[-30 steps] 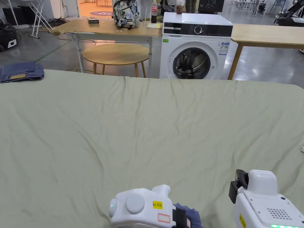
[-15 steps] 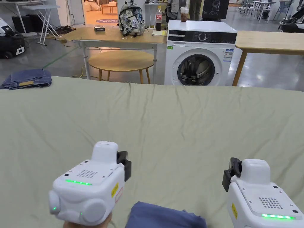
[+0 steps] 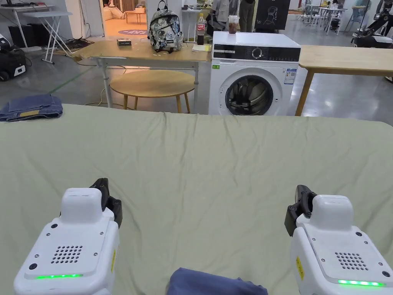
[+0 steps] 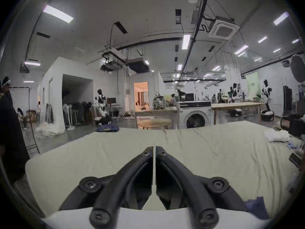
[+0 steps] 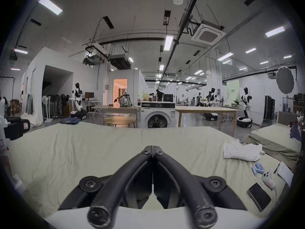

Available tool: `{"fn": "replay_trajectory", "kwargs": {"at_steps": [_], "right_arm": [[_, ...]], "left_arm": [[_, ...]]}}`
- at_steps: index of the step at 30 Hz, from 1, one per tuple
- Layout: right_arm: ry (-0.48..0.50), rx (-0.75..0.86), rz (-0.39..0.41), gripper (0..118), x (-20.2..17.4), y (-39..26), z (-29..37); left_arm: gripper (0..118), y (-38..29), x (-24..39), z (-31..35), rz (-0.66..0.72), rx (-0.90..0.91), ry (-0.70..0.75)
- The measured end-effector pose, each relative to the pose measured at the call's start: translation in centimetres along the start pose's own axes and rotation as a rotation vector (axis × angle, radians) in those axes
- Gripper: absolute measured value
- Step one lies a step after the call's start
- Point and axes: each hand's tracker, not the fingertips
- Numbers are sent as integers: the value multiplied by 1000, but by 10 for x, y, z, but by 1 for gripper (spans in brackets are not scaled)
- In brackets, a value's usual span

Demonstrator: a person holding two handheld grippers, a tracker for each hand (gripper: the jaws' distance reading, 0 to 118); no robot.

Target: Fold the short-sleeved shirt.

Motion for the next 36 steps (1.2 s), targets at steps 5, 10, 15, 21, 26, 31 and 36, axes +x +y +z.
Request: {"fn": "replay_trajectory", "kwargs": {"at_steps": [5,10,15,21,26,31,36], "right_arm": [[69,-129,57,0,-5,-17,20],[199,-328,94,0,-20,-60,38],[275,-498,121,0,-39,-111,47],[231,-602,137,0,-41,-159,23],[208,-584,137,0,-45,-157,22],[211,-594,108,0,-41,-155,21],[211,-623,73,0,-38,-152,16]], "left_arm": [[0,0,-4,0,-5,-25,-40],[0,-7,-3,-3,-1,-63,-78],[0,-17,-4,-2,20,-109,-92],[0,-33,-12,4,61,-226,-140],[0,-58,-24,8,152,-439,-239],[0,-84,-37,-13,294,-694,-437],[27,-106,-44,-49,496,-901,-629]]}}
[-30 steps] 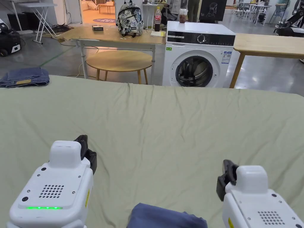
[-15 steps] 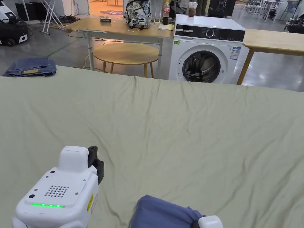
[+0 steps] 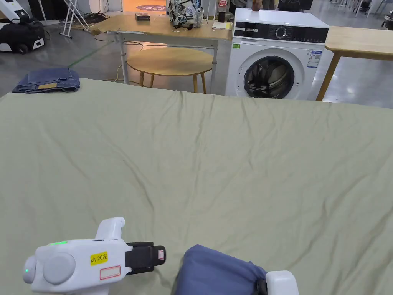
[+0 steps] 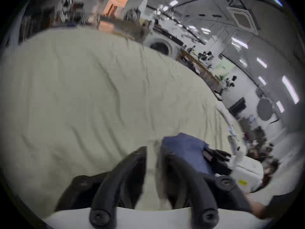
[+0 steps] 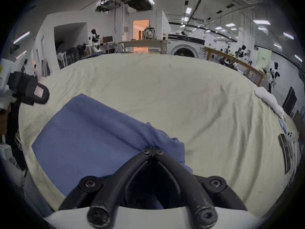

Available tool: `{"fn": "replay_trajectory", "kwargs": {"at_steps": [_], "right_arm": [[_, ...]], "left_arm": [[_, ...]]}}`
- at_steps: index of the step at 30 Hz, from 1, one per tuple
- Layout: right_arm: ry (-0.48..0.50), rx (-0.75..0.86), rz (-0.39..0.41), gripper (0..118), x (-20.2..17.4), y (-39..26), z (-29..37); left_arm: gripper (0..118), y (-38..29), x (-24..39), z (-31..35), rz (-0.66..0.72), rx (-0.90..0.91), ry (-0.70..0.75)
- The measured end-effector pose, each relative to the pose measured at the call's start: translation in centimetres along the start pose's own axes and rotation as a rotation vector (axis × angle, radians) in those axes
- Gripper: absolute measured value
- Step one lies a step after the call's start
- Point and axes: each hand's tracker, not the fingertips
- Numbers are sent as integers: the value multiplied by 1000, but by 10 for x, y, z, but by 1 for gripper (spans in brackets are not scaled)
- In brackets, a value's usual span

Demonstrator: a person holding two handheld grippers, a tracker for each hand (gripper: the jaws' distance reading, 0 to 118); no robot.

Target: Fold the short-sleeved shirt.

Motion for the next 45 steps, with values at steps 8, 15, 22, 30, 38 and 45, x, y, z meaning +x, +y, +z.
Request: {"fn": "replay_trajectory", "kwargs": {"at_steps": [8,15,22,30,38,45], "right_arm": [[11,-20,-19,0,6,0,-5],[7,-20,-22,0,4,-1,-4],[6,-19,-25,0,5,-3,-6],[-33,-10,49,0,-9,6,6],[-26,70,83,0,-24,47,18],[-9,119,114,0,-43,82,12]], "left_arm": [[74,10,-24,-54,152,-249,-254],[74,-18,-26,-107,194,-351,-427],[20,-40,-29,-107,275,-221,-437],[17,-30,-18,-92,254,-211,-436],[17,9,-24,-45,228,-152,-463],[17,51,-68,34,198,-71,-358]]}}
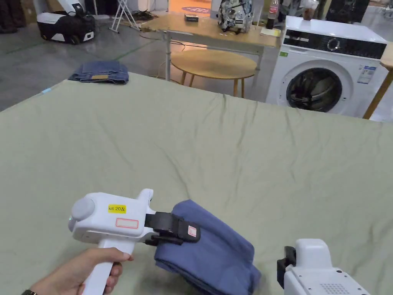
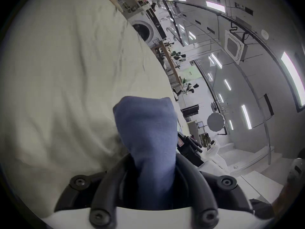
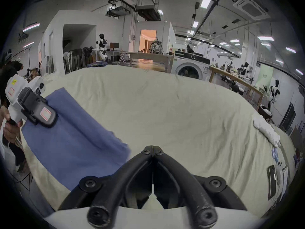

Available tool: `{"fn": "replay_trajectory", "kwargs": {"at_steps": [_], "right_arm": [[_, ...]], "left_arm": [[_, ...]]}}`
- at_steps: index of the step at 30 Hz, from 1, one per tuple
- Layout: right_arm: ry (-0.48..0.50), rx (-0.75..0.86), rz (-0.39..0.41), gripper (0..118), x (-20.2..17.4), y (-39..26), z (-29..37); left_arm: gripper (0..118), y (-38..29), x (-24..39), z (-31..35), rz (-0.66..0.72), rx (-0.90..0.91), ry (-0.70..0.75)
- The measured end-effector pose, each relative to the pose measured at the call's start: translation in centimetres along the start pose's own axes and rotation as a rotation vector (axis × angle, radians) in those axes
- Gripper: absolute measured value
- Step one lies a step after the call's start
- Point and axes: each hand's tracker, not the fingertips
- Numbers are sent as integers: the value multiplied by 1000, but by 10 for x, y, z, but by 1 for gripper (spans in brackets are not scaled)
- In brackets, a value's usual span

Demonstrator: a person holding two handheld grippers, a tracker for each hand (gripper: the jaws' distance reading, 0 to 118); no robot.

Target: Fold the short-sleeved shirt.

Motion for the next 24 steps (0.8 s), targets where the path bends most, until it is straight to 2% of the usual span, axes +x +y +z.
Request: {"fn": "replay_trajectory", "kwargs": {"at_steps": [15,21,24], "right_arm": [[13,-27,-6,0,-21,11,-31],[13,-43,-9,0,-25,14,-31],[12,-50,-10,0,-25,13,-34]], "left_arm": [[17,68,-60,237,47,159,351],[17,78,-91,298,91,224,482],[17,77,-102,307,164,246,532]]}}
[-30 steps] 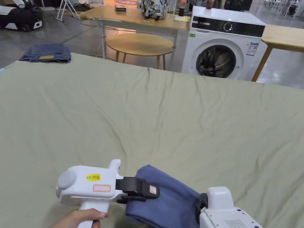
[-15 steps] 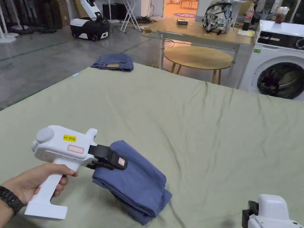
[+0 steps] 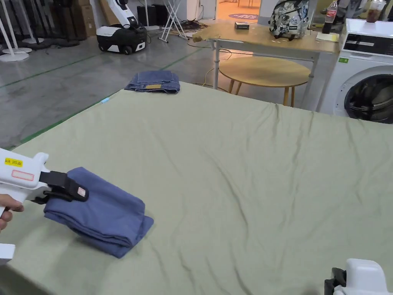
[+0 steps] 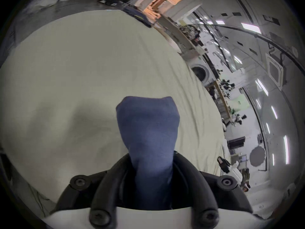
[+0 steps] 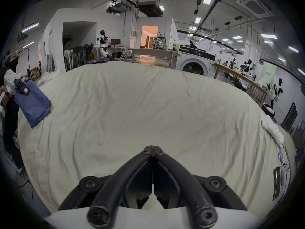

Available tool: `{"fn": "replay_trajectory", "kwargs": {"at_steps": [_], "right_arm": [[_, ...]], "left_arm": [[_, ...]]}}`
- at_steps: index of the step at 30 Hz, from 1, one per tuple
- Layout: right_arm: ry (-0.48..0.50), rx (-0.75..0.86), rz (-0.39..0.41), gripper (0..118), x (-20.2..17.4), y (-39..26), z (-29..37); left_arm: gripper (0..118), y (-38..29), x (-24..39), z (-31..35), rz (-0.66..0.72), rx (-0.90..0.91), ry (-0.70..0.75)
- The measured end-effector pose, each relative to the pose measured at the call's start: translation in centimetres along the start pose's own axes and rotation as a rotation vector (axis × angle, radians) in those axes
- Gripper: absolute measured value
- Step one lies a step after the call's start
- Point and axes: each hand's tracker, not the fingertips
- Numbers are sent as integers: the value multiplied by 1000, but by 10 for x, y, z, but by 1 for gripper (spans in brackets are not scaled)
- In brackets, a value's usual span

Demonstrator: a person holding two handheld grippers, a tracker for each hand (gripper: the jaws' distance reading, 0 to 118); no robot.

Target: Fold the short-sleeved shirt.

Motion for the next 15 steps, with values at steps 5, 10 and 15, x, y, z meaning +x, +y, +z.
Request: {"fn": "replay_trajectory", "kwargs": {"at_steps": [5,10,15], "right_arm": [[-1,-2,-1,0,-1,-1,-2],[0,-4,-3,0,-1,-2,-3],[10,-5,-9,0,-2,-2,-2]], "left_arm": [[17,-14,9,-1,3,-32,72],[17,-8,3,1,13,-16,101],[56,-9,28,-6,-103,-16,304]]}}
